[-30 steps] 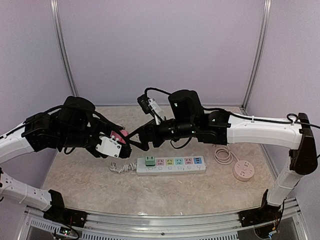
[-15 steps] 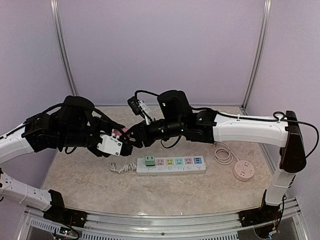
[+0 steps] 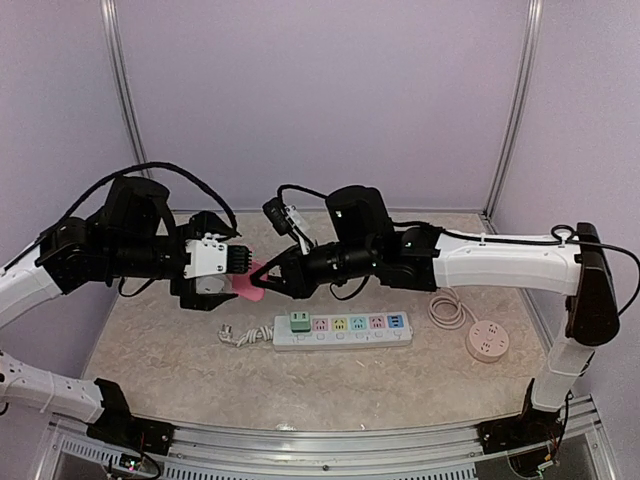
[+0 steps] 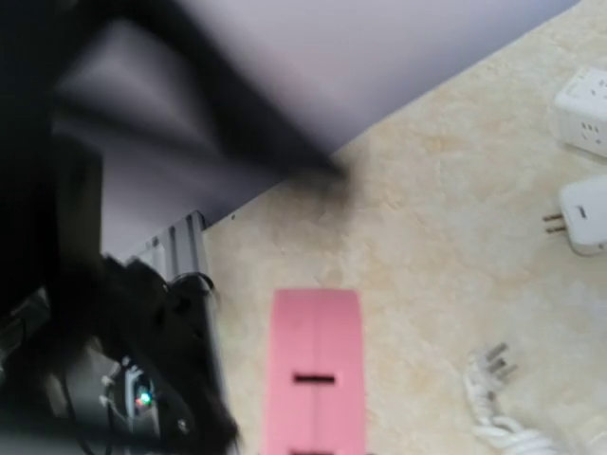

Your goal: Insert the plug

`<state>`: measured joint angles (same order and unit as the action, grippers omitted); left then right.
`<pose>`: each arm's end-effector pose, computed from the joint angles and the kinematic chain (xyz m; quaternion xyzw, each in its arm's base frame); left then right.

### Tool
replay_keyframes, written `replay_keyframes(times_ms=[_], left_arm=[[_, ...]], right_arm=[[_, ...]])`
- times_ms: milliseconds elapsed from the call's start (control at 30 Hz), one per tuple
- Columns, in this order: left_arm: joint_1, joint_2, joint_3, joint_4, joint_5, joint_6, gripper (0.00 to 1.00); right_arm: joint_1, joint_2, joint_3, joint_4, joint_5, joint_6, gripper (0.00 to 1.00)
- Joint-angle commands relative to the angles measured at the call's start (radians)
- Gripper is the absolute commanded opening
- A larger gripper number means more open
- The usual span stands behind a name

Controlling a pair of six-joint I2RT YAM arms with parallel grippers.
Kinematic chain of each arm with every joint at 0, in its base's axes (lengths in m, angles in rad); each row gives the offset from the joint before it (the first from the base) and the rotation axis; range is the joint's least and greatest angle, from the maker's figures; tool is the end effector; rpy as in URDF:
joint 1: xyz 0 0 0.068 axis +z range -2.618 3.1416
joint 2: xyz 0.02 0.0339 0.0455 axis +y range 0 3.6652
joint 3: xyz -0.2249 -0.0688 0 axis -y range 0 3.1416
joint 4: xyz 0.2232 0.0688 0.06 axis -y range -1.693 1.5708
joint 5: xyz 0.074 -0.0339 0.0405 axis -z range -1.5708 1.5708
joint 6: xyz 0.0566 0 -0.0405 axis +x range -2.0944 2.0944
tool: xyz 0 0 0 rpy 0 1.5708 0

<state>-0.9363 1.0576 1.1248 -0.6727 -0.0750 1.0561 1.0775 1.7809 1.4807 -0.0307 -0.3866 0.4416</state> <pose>0.1430 -0.1872 0.3100 0.7335 0.4957 0.0609 0.4610 0.1789 0.3778 0.2837 -0.3557 0.7238 0.5060 0.3058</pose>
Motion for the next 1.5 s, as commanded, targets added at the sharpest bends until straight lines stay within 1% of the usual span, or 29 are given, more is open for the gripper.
replay_keyframes(times_ms=[0, 67, 100, 133, 233, 267, 300, 333, 467, 600, 667, 800, 900, 933, 1033, 1067, 1100, 1133, 1267, 1300, 1367, 1433, 1467], left_arm=[[0.195, -0.051, 0.081, -0.047, 0.465, -0.388, 0.99], [0.213, -0.067, 0.082, -0.016, 0.562, -0.493, 0.98], [0.21, -0.075, 0.079, 0.004, 0.596, -0.541, 0.96], [0.207, -0.08, 0.074, 0.029, 0.622, -0.594, 0.93], [0.193, -0.087, 0.072, 0.113, 0.64, -0.794, 0.75], [0.192, -0.088, 0.072, 0.135, 0.643, -0.824, 0.7], [0.192, -0.089, 0.073, 0.15, 0.648, -0.834, 0.65], [0.19, -0.091, 0.073, 0.16, 0.653, -0.838, 0.63], [0.176, -0.08, 0.063, 0.195, 0.649, -0.893, 0.61], [0.145, -0.062, 0.058, 0.251, 0.626, -0.951, 0.57], [0.142, -0.05, 0.063, 0.255, 0.628, -0.952, 0.54], [0.137, -0.041, 0.066, 0.254, 0.627, -0.949, 0.38], [0.134, -0.04, 0.061, 0.251, 0.627, -0.944, 0.34], [0.133, -0.038, 0.06, 0.25, 0.628, -0.94, 0.31], [0.124, -0.035, 0.058, 0.251, 0.629, -0.927, 0.17], [0.122, -0.035, 0.058, 0.251, 0.629, -0.921, 0.11], [0.122, -0.034, 0.057, 0.25, 0.629, -0.914, 0.03], [0.121, -0.035, 0.058, 0.247, 0.627, -0.907, 0.0], [0.126, -0.043, 0.049, 0.231, 0.611, -0.881, 0.0], [0.128, -0.046, 0.045, 0.228, 0.599, -0.876, 0.0], [0.138, -0.055, 0.038, 0.225, 0.561, -0.875, 0.0], [0.159, -0.067, 0.027, 0.225, 0.494, -0.876, 0.0], [0.173, -0.074, 0.017, 0.231, 0.45, -0.879, 0.0]], right_arm=[[-0.002, -0.143, -0.138, 0.212, -0.004, -0.106, 0.0], [0.002, -0.189, -0.219, 0.352, -0.018, -0.135, 0.0], [0.006, -0.208, -0.254, 0.427, -0.017, -0.149, 0.0], [0.009, -0.224, -0.284, 0.486, -0.013, -0.164, 0.0], [0.02, -0.26, -0.362, 0.614, 0.013, -0.205, 0.0], [0.021, -0.268, -0.377, 0.645, 0.017, -0.21, 0.0], [0.022, -0.274, -0.387, 0.667, 0.021, -0.213, 0.0], [0.022, -0.277, -0.391, 0.679, 0.019, -0.215, 0.0], [0.032, -0.27, -0.38, 0.678, -0.002, -0.23, 0.0], [0.042, -0.259, -0.366, 0.665, -0.013, -0.247, 0.0], [0.048, -0.261, -0.364, 0.662, -0.018, -0.253, 0.0], [0.053, -0.268, -0.365, 0.66, -0.013, -0.262, 0.0], [0.055, -0.267, -0.363, 0.662, -0.015, -0.267, 0.0], [0.055, -0.266, -0.361, 0.661, -0.017, -0.266, 0.0], [0.055, -0.262, -0.36, 0.661, -0.018, -0.267, 0.0], [0.055, -0.262, -0.36, 0.661, -0.016, -0.265, 0.0], [0.055, -0.262, -0.36, 0.658, -0.015, -0.265, 0.0], [0.055, -0.263, -0.359, 0.657, -0.011, -0.264, 0.0], [0.055, -0.277, -0.366, 0.626, 0.044, -0.265, 0.0], [0.055, -0.282, -0.365, 0.602, 0.074, -0.264, 0.12], [0.055, -0.298, -0.356, 0.523, 0.165, -0.261, 0.54], [0.053, -0.326, -0.336, 0.382, 0.319, -0.242, 0.85], [0.048, -0.343, -0.323, 0.276, 0.433, -0.222, 0.91]])
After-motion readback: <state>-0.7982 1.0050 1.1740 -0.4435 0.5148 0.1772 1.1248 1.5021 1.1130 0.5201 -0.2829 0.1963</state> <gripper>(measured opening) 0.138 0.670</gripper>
